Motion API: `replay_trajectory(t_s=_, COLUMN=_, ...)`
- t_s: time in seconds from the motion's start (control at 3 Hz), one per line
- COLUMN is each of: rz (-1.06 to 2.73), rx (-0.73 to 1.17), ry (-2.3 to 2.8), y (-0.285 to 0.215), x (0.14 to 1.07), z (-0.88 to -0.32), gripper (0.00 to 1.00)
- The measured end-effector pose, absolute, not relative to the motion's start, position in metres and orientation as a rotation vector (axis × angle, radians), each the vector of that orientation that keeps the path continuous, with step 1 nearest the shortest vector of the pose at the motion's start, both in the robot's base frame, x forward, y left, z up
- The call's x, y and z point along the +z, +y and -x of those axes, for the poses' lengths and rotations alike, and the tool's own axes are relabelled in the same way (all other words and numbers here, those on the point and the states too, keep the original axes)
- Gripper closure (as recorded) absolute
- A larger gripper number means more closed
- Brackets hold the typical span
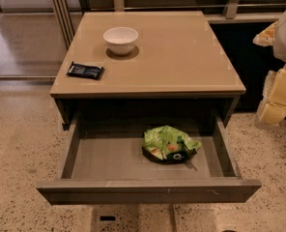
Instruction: Pick green rice chip bag from top drawer and place on counter
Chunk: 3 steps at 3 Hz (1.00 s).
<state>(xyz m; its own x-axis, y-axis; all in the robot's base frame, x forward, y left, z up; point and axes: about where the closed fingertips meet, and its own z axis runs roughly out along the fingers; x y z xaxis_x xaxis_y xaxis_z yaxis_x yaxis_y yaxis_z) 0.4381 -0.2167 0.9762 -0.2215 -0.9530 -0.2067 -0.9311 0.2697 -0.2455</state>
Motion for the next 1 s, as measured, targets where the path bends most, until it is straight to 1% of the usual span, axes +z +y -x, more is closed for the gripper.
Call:
replay_trajectory(t_s=0.33, rz=1.725, rx=-0.098, ry=2.232, y=-0.217, x=0.976, z=-0.438, gripper=0.0)
replay_trajectory(t_s=0.67, rz=1.725, rx=-0.098, ry=2.232, y=-0.217, x=0.976, z=-0.438, gripper=0.16)
replay_trajectory(t_s=1.0, rz=1.674, rx=-0.049, ry=2.213, y=-0.221, x=0.954, z=-0.444, gripper=0.39)
